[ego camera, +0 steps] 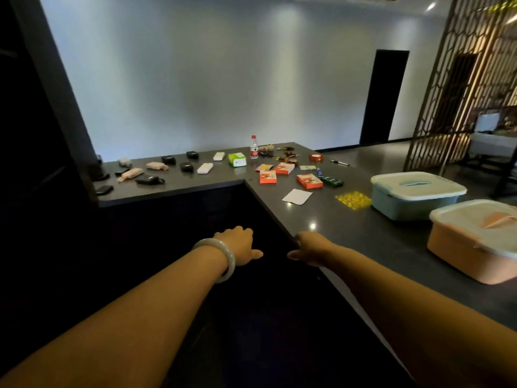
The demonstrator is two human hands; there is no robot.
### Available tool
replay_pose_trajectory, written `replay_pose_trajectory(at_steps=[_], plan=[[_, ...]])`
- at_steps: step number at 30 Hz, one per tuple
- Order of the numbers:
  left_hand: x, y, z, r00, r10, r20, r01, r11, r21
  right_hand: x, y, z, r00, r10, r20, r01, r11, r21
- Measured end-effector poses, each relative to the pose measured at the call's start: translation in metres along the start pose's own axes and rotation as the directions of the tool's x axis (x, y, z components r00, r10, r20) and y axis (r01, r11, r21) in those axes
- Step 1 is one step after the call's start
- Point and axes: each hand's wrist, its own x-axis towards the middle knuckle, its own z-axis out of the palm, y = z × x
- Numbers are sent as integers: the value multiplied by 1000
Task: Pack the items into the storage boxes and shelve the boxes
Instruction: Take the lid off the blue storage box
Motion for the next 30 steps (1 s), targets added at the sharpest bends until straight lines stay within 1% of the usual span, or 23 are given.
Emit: replay_pose_trajectory(at_steps=[2,5,8,12,15,18,21,23,28,30], plan=[[48,4,-14,999,34,21,-34,999,19,38,16,-14,999,47,14,-47,999,2],[117,9,-33,996,91,-4,-91,996,13,94,42,-34,994,112,4,-111,994,-16],[176,17,-40,985,174,23,-174,985,-1,139,64,-46,985,171,-6,-171,985,-34],[258,25,-44,965,259,26,-260,966,18,191,96,-57,964,265,-27,-265,964,11],[316,32,-46,938,347,17,-347,937,28,224,116,-66,935,348,-68,-344,937,58],[380,39,-49,892,451,20,-451,891,49,259,132,-72,881,458,-118,-449,889,94],[430,46,-60,836,549,24,-548,831,95,280,144,-85,822,557,-116,-540,828,148],[460,54,-66,793,609,26,-609,788,92,290,153,-93,777,616,-129,-593,785,180],[508,96,-71,695,716,68,-719,693,48,295,185,-109,658,737,-152,-688,671,275],[523,117,-72,668,740,76,-744,668,31,294,203,-116,601,780,-174,-716,622,318]])
